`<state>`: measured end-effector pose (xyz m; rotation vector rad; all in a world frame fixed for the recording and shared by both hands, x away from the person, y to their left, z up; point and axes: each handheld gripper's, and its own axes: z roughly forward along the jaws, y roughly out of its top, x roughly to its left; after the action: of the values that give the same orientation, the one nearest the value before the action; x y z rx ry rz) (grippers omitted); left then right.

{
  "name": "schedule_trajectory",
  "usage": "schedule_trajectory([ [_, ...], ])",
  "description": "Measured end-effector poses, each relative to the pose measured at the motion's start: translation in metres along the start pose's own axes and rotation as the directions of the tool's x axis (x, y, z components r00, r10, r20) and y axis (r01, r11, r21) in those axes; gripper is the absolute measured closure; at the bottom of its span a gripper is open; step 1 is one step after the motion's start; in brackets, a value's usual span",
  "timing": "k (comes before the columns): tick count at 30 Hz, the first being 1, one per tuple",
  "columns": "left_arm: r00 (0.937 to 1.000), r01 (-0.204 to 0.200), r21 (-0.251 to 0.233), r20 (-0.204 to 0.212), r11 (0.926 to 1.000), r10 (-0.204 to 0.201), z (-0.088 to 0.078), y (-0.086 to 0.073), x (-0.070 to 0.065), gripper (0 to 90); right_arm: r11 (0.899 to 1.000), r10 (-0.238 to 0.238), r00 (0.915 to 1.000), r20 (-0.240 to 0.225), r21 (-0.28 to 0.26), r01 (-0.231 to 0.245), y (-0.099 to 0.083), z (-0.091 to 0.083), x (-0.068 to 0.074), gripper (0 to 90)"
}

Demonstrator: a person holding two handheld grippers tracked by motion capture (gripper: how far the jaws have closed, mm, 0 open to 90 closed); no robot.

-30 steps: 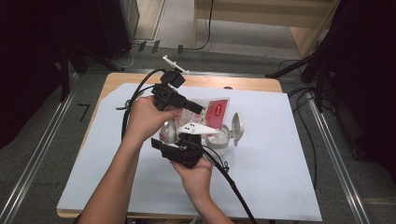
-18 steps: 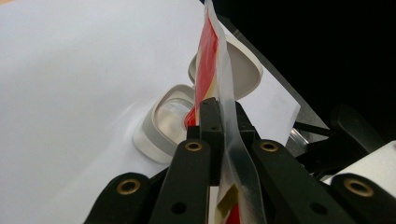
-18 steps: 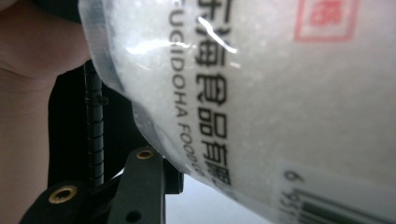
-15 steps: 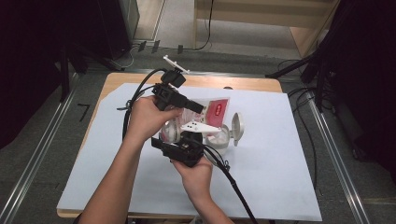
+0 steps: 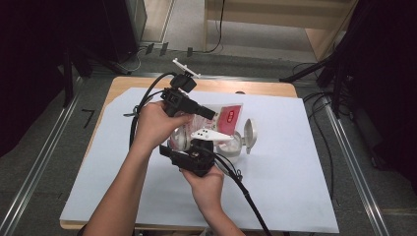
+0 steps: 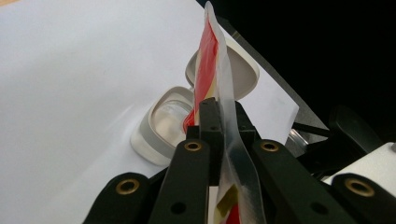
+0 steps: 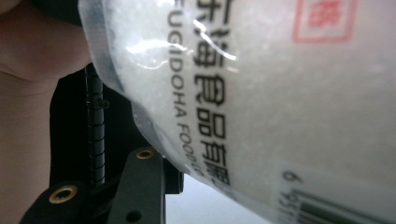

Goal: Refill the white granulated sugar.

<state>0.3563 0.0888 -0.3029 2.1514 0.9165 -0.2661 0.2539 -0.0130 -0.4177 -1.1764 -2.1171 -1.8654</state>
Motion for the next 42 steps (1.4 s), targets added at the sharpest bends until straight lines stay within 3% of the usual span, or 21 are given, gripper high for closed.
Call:
schedule_trajectory([
  [13, 0.9999, 0.011, 0.002, -0.008, 0.9999, -0.011, -0.001, 0.0, -0.001, 89.2, 0.998, -0.055, 0.9984, 0.014, 0.005, 0.055, -0.002, 0.0, 0.003, 62.0],
  [29, 0.9998, -0.014, -0.002, -0.017, 0.9999, 0.014, 0.002, 0.001, -0.006, 88.5, 1.0, -0.011, 0.9998, -0.018, -0.012, 0.01, -0.002, -0.002, -0.002, 62.7],
  [42, 0.9993, -0.024, -0.001, -0.03, 0.9997, 0.024, 0.002, 0.002, -0.01, 88.7, 1.0, -0.001, 0.9997, -0.025, -0.017, 0.0, -0.002, -0.003, -0.002, 62.9],
])
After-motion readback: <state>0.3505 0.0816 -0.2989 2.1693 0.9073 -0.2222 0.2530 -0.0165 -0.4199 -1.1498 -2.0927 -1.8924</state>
